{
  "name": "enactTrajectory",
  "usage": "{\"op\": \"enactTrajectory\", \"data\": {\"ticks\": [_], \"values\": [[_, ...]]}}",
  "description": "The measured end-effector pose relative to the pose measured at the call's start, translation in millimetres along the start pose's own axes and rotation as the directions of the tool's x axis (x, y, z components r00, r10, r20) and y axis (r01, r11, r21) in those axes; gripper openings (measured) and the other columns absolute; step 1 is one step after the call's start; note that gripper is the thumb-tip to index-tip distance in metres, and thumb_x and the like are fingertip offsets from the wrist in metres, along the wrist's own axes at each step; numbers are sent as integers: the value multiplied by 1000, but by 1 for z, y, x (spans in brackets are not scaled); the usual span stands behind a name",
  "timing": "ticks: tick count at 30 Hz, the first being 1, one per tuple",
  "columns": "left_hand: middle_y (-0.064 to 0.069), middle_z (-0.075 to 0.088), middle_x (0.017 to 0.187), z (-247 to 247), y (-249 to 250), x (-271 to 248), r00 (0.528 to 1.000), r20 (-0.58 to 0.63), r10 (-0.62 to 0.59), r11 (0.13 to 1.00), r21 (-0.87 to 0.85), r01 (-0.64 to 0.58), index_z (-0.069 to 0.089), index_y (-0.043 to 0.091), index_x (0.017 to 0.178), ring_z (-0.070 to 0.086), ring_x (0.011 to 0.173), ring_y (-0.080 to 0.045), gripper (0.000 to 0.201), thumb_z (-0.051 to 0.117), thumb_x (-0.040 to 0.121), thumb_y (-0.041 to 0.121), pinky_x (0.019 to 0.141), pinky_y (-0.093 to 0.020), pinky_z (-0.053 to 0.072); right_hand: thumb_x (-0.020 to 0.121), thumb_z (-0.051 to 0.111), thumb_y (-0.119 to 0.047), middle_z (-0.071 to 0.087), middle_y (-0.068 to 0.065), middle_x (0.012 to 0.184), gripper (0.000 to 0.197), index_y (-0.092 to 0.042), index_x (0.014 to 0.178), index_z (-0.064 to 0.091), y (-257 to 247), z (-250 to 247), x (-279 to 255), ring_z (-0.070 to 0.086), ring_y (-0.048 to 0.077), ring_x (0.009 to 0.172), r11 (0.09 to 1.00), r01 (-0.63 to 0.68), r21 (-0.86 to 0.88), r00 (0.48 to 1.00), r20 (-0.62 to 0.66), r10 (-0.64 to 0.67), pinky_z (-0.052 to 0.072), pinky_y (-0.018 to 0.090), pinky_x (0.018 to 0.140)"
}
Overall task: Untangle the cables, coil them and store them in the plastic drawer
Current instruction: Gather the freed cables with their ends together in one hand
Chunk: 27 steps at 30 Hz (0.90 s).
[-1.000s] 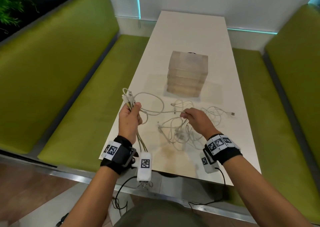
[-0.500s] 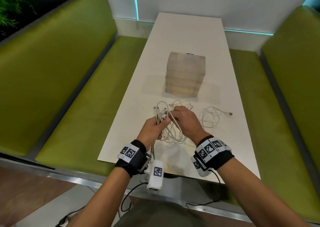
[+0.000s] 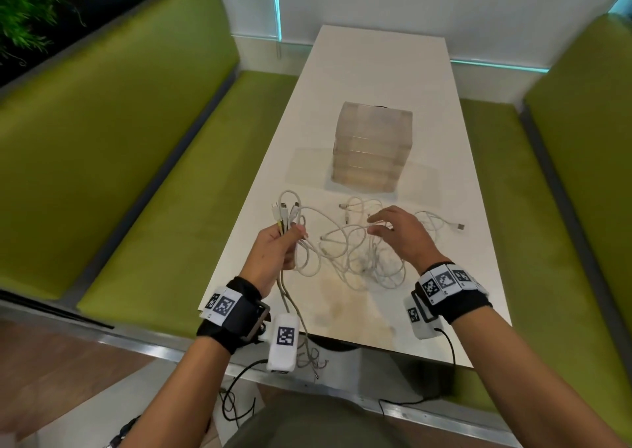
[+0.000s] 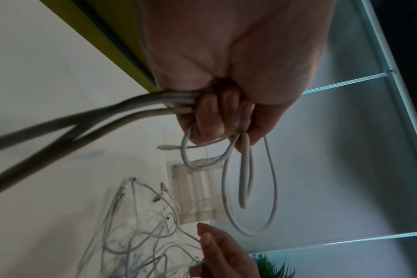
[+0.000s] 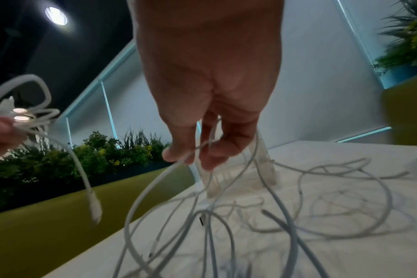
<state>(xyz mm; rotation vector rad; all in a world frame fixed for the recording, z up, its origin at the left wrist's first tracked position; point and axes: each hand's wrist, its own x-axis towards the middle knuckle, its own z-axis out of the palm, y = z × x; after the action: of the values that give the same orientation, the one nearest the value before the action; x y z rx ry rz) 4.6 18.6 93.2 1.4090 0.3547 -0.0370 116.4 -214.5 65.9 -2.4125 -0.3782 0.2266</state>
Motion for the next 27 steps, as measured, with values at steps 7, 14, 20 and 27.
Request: {"op": "enactTrajectory", "data": {"ticks": [7,14,20,27], "values": [[9,24,52,8,-5,-6,986,137,-93,994,69,84,59,6,79,18,47,-10,19,57,94,18,44,-22,18,96,52,-28,62,-1,124,29,-21,122,63,-22,-6,-16,59,21,109,991,12,-130,998,-52,-19,42,27,85],[6,23,52,15,-4,-12,934,321,-155,965,250,74,57,12,73,19,44,-9,22,55,95,14,42,-21,20,93,55,-37,49,-11,140,51,-33,141,41,-63,2,-45,47,1,124,908,107,405,926,291,-239,40,10,95],[3,27,55,5,-6,-17,920,370,-132,965,259,34,66,12,83,22,46,-10,13,64,88,24,43,-21,20,94,56,-9,69,10,80,17,-9,111,57,-60,8,-57,68,17,68,768,-60,637,932,312,-185,53,24,67],[9,25,54,-7,-15,-9,987,156,-41,988,-143,64,61,6,102,21,44,-6,20,52,93,22,41,-19,19,90,61,-5,70,13,76,3,-8,90,61,-50,8,-69,70,25,75,753,-139,643,941,323,-102,55,30,68]]}}
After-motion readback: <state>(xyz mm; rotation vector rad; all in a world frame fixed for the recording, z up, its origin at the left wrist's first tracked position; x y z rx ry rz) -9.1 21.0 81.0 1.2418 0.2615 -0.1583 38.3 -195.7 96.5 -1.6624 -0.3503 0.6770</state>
